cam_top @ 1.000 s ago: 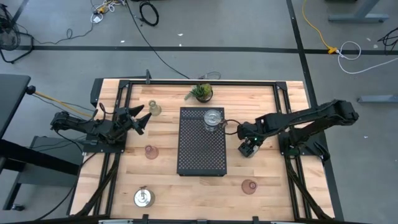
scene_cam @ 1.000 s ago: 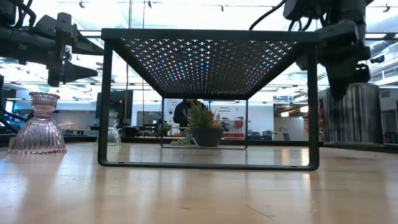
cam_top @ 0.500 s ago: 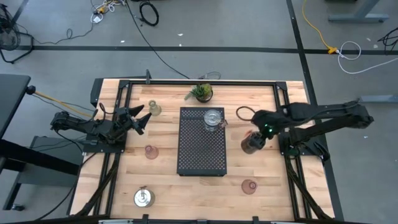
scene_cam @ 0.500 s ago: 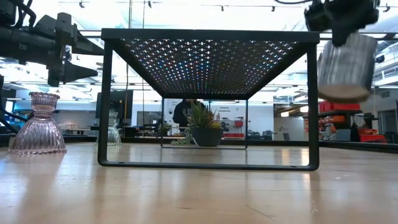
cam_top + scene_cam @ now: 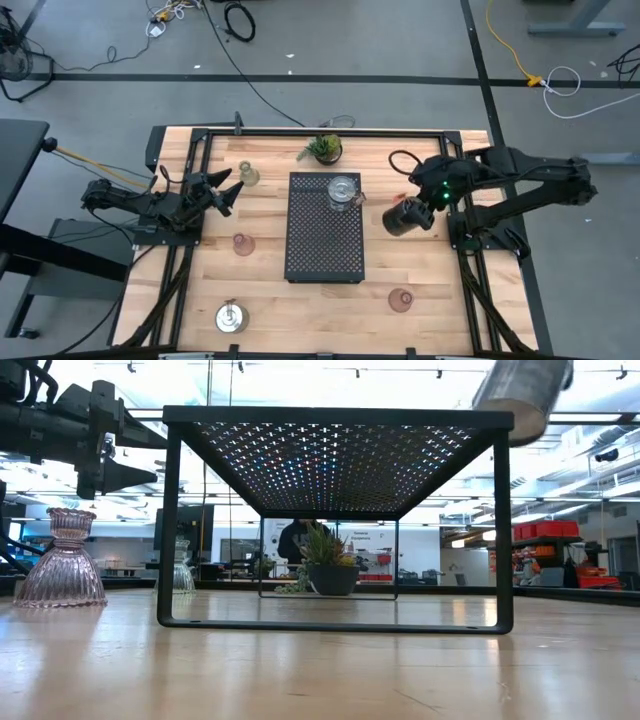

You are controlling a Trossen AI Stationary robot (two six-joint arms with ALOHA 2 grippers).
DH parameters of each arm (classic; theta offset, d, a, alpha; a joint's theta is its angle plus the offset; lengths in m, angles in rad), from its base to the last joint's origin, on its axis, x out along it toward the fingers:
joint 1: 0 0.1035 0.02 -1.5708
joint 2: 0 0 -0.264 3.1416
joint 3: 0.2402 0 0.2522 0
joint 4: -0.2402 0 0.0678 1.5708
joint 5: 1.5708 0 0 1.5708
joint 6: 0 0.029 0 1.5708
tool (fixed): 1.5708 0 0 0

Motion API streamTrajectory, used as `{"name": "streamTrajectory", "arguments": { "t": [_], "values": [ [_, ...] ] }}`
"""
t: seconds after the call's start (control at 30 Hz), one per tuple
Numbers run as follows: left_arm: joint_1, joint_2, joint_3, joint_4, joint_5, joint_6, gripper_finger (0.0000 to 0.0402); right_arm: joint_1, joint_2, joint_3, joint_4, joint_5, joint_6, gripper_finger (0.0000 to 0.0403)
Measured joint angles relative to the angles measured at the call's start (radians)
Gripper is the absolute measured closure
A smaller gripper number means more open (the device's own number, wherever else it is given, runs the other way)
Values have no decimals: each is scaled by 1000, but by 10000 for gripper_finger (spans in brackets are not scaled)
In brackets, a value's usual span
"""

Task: Pick & Place candle stick holders
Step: Put the right scented candle can on the shelf aligned with the other scented candle can

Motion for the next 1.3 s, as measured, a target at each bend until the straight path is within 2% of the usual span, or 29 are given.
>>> {"name": "streamTrajectory", "arguments": {
  "t": [0.4,0.7,0.93,1.3],
  "values": [
    [0,0,0,0,0,0,23,22,311,353,-171,-35,-94,67],
    [0,0,0,0,0,0,23,25,528,569,-183,-36,-101,67],
    [0,0,0,0,0,1,23,25,637,633,-175,-55,-73,65],
    [0,0,0,0,0,0,23,24,686,639,-139,-32,-39,64]
  ]
}}
